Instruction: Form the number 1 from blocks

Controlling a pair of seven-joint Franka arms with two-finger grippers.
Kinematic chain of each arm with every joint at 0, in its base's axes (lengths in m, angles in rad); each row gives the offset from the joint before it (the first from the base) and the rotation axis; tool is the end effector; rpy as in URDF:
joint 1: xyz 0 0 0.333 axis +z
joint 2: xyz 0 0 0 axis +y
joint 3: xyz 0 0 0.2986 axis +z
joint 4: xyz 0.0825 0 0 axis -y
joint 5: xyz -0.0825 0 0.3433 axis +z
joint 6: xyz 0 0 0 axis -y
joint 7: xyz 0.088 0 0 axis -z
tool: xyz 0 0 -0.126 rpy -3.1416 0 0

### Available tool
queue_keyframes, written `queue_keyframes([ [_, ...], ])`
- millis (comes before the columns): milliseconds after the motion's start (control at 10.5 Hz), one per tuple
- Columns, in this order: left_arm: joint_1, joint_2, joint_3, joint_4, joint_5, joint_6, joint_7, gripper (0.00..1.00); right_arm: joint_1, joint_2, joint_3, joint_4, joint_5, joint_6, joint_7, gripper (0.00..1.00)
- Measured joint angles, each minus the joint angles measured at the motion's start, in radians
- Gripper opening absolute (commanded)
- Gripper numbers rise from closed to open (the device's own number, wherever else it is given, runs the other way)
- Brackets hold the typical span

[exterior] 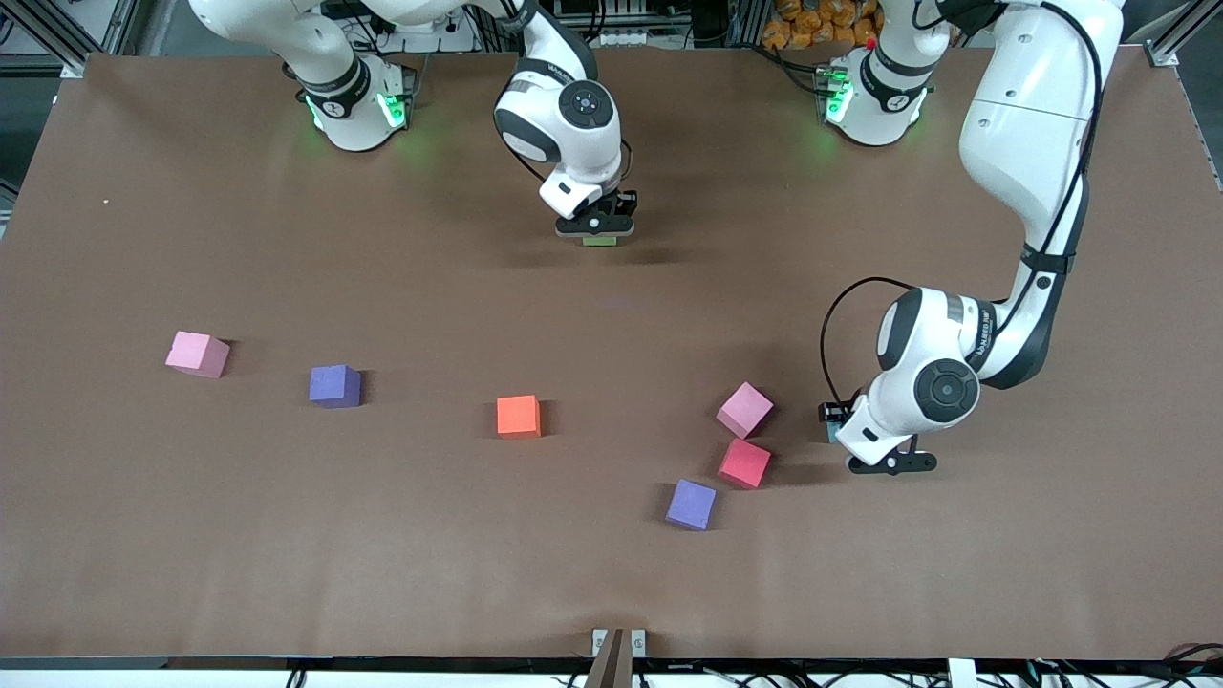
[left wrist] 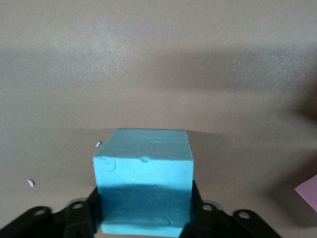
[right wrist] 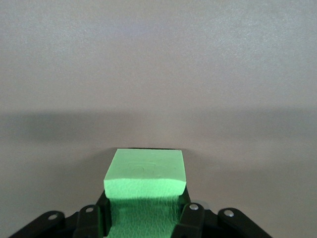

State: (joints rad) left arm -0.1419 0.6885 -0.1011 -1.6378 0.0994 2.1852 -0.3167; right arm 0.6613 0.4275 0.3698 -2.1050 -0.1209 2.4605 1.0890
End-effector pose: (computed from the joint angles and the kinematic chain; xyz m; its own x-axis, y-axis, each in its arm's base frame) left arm 0.6139 -0.1407 0.2004 0.9914 0.0323 -0.1269 0.0260 -0.9984 -0.0505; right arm 0.2808 0.4672 0.2193 0.9963 0.0105 -0.0853 0.0101 -0.9999 -0.0052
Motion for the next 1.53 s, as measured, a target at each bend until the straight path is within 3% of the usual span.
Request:
queue_keyframes([
  [382, 0.002, 0.000, 0.001, 0.009, 0.001, 0.001, 0.001, 0.00, 0.000, 0.019, -0.006, -0.003, -0.019, 0.032, -0.005, 0.00],
  [477, 0.003, 0.000, 0.001, 0.012, 0.001, 0.001, 0.001, 0.00, 0.001, 0.027, -0.008, -0.003, -0.023, 0.039, -0.006, 0.04],
  [573, 0.004, -0.001, 0.001, 0.015, 0.001, 0.001, 0.001, 0.00, 0.001, 0.027, -0.008, -0.002, -0.023, 0.041, -0.006, 0.59],
  [668, 0.005, -0.002, 0.001, 0.016, 0.001, 0.001, 0.001, 0.00, 0.001, 0.027, -0.009, -0.002, -0.023, 0.041, -0.006, 1.00],
  [1050, 0.005, -0.008, -0.001, 0.019, 0.001, 0.002, 0.001, 0.00, -0.001, 0.022, -0.020, 0.010, -0.024, 0.023, -0.006, 1.00],
  [1240, -0.002, -0.039, -0.010, 0.028, 0.001, -0.019, -0.029, 0.00, -0.006, -0.023, -0.019, 0.072, -0.018, -0.116, -0.007, 1.00],
  [1527, -0.021, -0.117, -0.106, 0.030, 0.001, -0.103, -0.179, 0.00, -0.060, -0.110, -0.023, 0.201, 0.004, -0.305, -0.043, 1.00],
])
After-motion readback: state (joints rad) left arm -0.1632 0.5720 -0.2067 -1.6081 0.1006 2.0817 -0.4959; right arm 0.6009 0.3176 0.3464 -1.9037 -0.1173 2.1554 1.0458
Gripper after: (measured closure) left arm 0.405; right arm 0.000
